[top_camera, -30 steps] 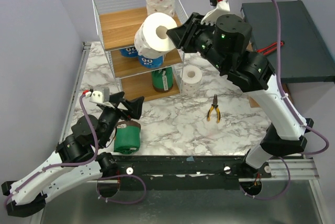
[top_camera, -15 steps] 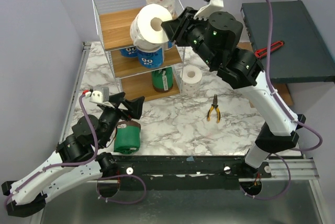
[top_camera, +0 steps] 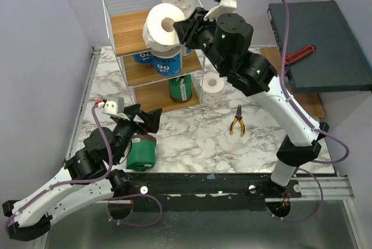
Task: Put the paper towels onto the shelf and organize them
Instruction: Place the paper towel on the shelf.
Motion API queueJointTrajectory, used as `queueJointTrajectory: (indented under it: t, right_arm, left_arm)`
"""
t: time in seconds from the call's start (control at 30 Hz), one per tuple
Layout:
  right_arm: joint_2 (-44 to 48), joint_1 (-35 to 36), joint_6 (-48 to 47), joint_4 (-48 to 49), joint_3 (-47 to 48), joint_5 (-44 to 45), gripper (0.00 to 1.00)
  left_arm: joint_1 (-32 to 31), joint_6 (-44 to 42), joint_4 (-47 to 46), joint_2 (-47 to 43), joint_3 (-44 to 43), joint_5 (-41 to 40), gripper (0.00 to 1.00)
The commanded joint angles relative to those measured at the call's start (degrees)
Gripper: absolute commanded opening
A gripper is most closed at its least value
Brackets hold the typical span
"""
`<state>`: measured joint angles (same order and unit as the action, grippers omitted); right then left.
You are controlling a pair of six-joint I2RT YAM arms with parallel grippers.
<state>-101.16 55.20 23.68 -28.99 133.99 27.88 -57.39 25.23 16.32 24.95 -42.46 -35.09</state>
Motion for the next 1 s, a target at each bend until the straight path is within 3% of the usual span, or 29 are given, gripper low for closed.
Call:
queueJointTrajectory:
  t: [0.0,0.17,0.27,0.53,0.73,0.83,0.97]
  right_arm:
    - [-1.08,0.37,-1.57,5.17,2.49,2.82,0.16]
    - [-1.89,0.39,-1.83,5.44,3.03,3.14,0.2]
    - [-2.04,0.4,-1.89,5.53,3.09,2.94,0.32]
    - [-2.52,0.35,-1.23,5.44,2.06,2.22,0.49]
    - [-3.81,0.36,-1.05,5.35,2.63,1.7,0.51]
    - [-4.72,0.35,-0.51,5.26,2.76,1.21,0.51]
    - [-5.58,0.35,0.54,4.91,2.46,0.54,0.51]
  left_arm:
    - [0.17,0.52,-0.92,0.21,0.88,-0.65,0.95]
    - [0.17,0.47,-1.09,0.45,0.97,-0.59,0.95]
    - [0.17,0.52,-1.1,0.5,1.06,-0.55,0.95]
    - [0.17,0.17,-1.71,0.96,0.9,-0.14,0.95]
    - [0.16,-0.98,-3.12,2.37,-0.08,0.17,0.95]
    - [0.21,-4.12,-8.05,4.0,-0.3,-0.92,0.95]
    - [1.07,-12.06,-21.51,10.64,-1.99,-1.94,0.97]
